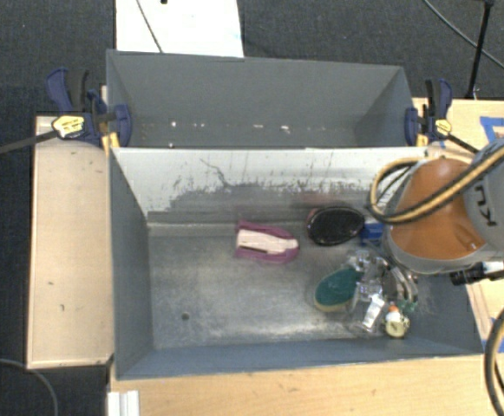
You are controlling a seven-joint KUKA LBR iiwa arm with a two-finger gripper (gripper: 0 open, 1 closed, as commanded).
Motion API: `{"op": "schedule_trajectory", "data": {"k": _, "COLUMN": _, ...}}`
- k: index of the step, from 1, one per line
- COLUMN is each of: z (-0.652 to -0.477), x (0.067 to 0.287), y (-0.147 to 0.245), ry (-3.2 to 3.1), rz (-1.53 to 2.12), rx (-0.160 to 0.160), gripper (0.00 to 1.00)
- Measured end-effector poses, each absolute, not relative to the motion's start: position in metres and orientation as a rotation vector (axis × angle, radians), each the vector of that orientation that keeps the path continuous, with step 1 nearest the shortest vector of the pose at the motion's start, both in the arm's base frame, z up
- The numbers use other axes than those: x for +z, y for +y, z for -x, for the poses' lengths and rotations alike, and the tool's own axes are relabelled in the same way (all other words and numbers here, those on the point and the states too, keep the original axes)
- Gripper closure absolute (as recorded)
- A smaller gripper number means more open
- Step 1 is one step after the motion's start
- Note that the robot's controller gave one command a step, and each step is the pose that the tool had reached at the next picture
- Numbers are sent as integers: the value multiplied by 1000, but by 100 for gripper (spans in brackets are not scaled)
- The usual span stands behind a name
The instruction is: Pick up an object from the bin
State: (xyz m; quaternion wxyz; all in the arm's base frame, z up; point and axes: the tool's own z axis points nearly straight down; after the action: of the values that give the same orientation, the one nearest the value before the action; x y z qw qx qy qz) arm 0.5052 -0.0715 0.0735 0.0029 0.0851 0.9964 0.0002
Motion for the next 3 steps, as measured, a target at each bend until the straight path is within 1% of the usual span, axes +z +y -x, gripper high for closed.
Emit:
{"op": "schedule_trajectory", "data": {"k": 1, "z": -517, "x": 73, "y": -95, "ry": 3132, "rz": -325, "rx": 21, "gripper": 100}}
{"op": "schedule_trajectory", "data": {"k": 2, "z": -517, "x": 71, "y": -98, "ry": 3138, "rz": -294, "rx": 24, "gripper": 100}}
{"op": "schedule_trajectory", "data": {"k": 3, "z": -514, "x": 72, "y": -84, "ry": 3117, "rz": -361, "rx": -1, "gripper": 100}}
